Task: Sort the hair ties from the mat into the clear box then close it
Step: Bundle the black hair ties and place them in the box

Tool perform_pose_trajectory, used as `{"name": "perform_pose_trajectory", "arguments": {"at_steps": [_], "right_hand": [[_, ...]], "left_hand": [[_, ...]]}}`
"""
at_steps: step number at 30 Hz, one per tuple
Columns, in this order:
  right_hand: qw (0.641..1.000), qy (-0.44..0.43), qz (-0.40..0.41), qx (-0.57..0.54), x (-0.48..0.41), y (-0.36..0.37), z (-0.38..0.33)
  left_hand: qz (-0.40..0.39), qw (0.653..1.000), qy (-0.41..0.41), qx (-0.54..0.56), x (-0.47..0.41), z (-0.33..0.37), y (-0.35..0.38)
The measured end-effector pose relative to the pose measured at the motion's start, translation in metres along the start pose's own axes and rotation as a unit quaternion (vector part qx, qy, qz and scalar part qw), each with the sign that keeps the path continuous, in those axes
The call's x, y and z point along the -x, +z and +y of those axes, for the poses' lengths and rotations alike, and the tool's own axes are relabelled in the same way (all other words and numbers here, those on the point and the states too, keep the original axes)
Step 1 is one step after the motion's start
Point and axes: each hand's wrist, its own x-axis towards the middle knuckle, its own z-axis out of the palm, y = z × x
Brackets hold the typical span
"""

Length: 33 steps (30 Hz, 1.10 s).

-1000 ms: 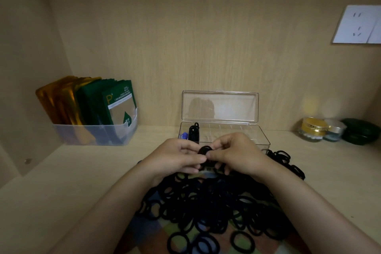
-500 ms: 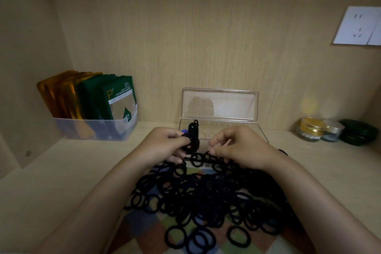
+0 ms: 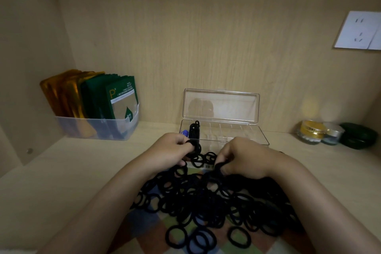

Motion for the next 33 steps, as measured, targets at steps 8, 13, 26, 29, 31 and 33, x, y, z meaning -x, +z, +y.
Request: {"name": "perform_pose_trajectory", "arguments": {"at_steps": [8,13,26,29,31,33], "right_hand": [[0.920,-0.026,0.040,-0.388,-0.002,0.004,-0.011],[0.928,-0.019,0.058,-0.368,-0.010,0.014,-0.014],[0.955,-0.022,0.120,-0.270,-0.012,0.022,-0.017],[0.958,-0.020,0.126,-0.257,-0.012,0.018,-0.013],[0.973,-0.018,0.123,-0.194,-0.013,0.018,-0.009],[0.994,-0.018,0.055,-0.096,-0.010,0.019,-0.008]], "left_hand": [[-0.022,0.995,0.012,0.096,0.006,0.004,0.015],[-0.078,0.982,0.000,0.173,0.010,0.009,0.014],[-0.132,0.965,-0.017,0.225,0.004,0.004,0.001],[-0.103,0.968,-0.025,0.229,0.002,0.003,-0.005],[-0.049,0.978,-0.030,0.202,-0.001,0.000,-0.009],[0.002,0.983,-0.031,0.182,-0.005,-0.005,-0.015]]}}
